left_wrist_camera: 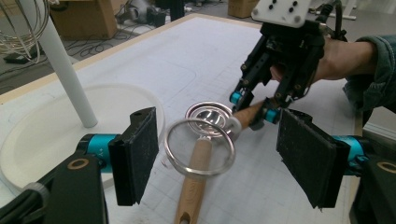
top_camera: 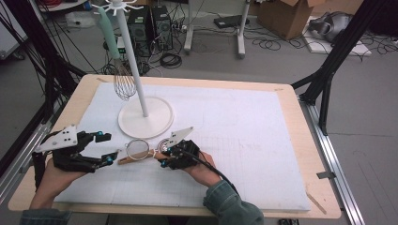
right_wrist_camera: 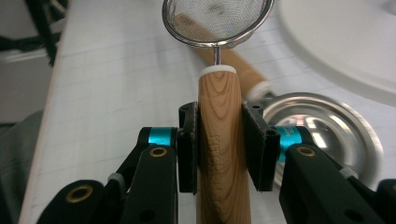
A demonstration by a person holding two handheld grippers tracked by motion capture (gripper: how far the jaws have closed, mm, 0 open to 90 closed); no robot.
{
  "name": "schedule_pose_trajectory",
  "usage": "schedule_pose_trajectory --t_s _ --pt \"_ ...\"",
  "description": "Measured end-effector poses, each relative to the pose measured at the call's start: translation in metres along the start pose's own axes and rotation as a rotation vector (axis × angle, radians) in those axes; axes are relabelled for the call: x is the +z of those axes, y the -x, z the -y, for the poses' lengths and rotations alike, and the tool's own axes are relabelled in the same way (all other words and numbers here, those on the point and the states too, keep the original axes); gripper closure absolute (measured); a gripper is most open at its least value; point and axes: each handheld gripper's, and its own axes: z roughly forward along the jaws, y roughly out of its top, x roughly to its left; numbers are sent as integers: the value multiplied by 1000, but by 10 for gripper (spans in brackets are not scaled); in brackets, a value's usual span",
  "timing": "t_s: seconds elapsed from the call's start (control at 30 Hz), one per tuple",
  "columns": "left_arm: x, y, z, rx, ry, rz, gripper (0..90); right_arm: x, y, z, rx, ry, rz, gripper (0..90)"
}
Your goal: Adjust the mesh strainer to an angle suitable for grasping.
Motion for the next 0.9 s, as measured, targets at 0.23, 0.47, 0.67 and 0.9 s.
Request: schedule_pose_trajectory --t_s 0.23,0.47,0.67,0.9 --pt "1 0 0 -1 -2 4 299 11 -9 0 -41 -26 -104 689" --pt "3 2 0 5 -8 17 299 20 -15 1 -83 -67 -139 688" --pt "5 3 0 7 -15 27 301 28 -19 3 -101 -108 -150 677" --pt "8 4 1 15 -26 34 307 23 -18 2 -85 -87 -135 573"
